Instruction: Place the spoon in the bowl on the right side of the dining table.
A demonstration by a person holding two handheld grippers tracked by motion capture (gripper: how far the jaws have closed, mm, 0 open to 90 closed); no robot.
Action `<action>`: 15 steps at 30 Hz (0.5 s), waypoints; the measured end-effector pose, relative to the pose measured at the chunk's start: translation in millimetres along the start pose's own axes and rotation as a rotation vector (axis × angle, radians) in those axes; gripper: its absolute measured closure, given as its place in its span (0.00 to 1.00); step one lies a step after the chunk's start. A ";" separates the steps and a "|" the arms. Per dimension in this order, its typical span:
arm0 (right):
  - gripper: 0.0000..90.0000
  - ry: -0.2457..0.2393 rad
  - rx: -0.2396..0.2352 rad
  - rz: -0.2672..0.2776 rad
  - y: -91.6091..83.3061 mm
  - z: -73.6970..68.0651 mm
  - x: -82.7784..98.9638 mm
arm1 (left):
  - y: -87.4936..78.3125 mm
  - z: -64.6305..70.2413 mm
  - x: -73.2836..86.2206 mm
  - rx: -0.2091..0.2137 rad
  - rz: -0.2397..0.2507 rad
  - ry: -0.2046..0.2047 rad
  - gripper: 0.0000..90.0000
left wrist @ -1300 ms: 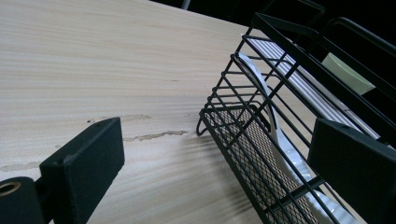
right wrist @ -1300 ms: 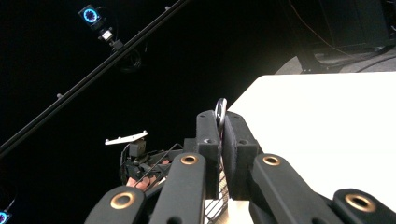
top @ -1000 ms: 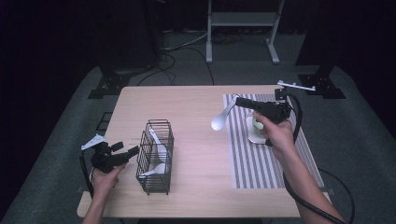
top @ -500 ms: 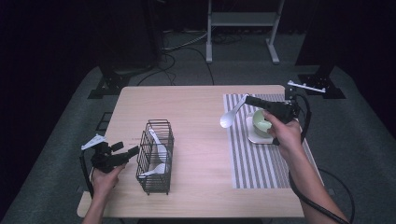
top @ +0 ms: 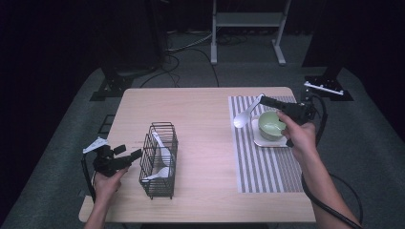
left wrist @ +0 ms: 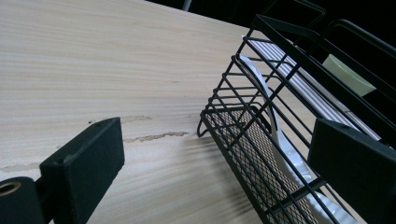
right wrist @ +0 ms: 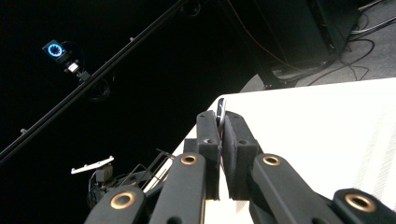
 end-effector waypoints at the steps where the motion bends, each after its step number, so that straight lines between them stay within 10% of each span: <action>1: 0.95 0.003 0.003 0.003 -1.3 1.2 -0.7 | 0.0 0.0 0.0 0.000 0.000 0.000 0.03; 15: 0.96 0.035 0.058 0.042 -19.4 23.5 -8.3 | -0.4 -0.6 -0.3 -0.002 0.002 0.001 0.03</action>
Point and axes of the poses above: each handheld gripper's, and its own axes: y roughly forward along the jaws, x roughly out of its underside, z roughly to its right, the point moved 9 cm from there along y, roughly forward along the jaws, and after that the axes turned 1 degree about y, right-handed, at the moved point
